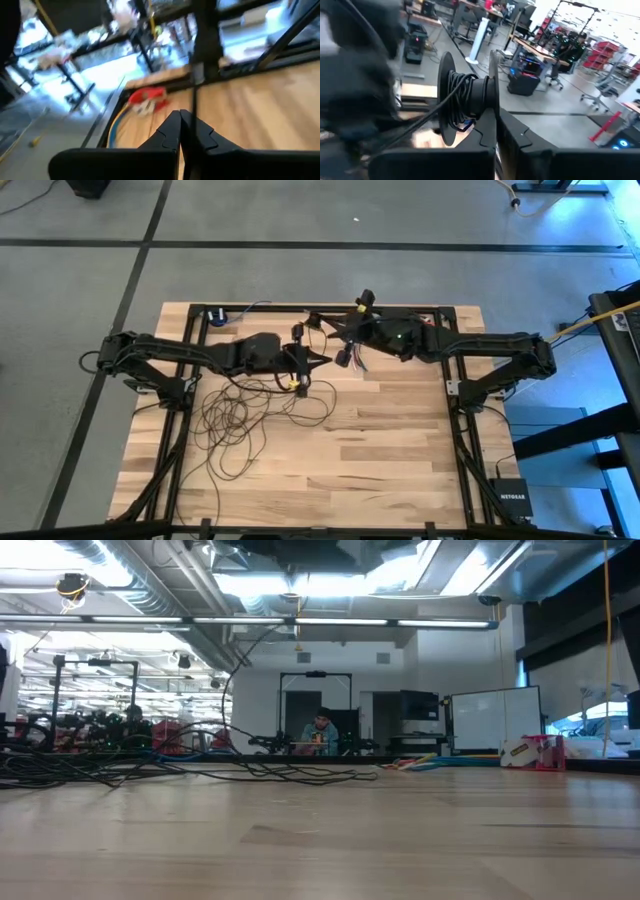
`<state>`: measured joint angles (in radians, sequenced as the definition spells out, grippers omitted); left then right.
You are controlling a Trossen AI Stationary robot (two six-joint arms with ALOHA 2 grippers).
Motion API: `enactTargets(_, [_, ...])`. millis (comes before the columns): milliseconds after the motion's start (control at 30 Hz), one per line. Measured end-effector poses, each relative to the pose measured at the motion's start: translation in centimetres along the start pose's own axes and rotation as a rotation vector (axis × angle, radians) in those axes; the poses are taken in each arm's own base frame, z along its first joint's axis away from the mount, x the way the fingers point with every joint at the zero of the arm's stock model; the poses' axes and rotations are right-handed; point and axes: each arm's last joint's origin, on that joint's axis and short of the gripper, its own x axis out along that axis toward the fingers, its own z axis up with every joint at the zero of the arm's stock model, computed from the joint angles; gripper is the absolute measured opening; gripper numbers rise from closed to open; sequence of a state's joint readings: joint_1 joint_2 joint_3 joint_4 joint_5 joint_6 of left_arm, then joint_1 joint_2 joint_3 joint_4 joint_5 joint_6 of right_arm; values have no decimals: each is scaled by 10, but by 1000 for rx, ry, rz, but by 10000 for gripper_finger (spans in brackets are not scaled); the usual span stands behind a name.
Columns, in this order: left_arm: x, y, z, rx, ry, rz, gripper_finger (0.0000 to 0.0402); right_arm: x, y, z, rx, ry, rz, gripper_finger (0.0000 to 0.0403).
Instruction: Coiling cords
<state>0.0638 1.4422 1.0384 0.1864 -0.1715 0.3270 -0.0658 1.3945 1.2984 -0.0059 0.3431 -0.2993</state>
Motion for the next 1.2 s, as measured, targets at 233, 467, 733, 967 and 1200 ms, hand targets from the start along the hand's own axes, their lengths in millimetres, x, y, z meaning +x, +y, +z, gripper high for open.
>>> enactTargets(233, [1, 17, -20, -25, 186, 134, 0, -18, -11, 18, 12, -4, 16, 3])
enactTargets(467, [1, 26, -27, -100, 225, 167, 1, -29, -16, 19, 3, 29, 23, 3])
enactTargets(733, [1, 17, -19, -101, 174, 123, 44, -29, -16, 16, -10, 65, 17, 3])
enactTargets(967, [-4, 5, -12, -8, 152, 85, 118, -29, -16, 15, -11, 70, 18, 3])
enactTargets(1200, [-13, 4, -2, -14, 118, 91, 132, -29, -15, 15, -15, 78, 20, 3])
